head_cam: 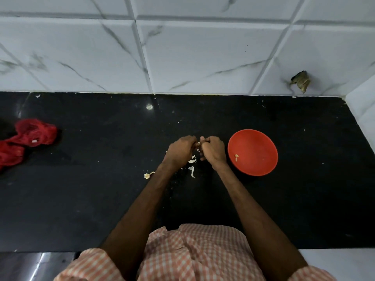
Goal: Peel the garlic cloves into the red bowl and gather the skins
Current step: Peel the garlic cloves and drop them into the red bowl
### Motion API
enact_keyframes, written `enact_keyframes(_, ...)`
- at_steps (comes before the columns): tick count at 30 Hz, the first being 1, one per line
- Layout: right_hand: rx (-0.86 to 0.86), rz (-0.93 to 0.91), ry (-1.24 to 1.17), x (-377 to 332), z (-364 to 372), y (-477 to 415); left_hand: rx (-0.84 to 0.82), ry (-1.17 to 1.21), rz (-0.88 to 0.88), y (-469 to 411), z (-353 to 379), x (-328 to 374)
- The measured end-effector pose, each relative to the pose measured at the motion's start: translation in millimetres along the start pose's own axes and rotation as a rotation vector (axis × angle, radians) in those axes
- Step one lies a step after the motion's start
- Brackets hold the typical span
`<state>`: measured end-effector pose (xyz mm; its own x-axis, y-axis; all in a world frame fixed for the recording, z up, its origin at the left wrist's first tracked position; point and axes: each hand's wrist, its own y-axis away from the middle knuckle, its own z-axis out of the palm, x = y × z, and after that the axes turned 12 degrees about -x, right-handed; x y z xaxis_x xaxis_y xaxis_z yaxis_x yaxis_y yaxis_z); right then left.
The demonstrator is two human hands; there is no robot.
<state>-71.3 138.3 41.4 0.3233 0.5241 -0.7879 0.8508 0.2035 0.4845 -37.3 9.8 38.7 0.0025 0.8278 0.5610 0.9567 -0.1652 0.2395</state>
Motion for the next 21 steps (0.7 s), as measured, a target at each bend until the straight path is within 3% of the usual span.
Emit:
enact_keyframes(5, 0.086, -0.152, 0.368, -2, 2, 3, -0.003, 0.116, -0.023, 2, 1, 1)
enact_keyframes(10, 0.057, -0.146, 0.42, -3, 1, 4, -0.007, 0.16, 0.0, 1, -2, -2)
enact_keyframes(15, 0.028, -0.156, 0.311, 13, 3, -6, -0.007, 0.157, -0.025, 3, 4, -11)
enact_keyframes(21, 0.01, -0.312, 0.009, 12, 3, -2, 0.015, 0.503, -0.082, -2, 8, -23)
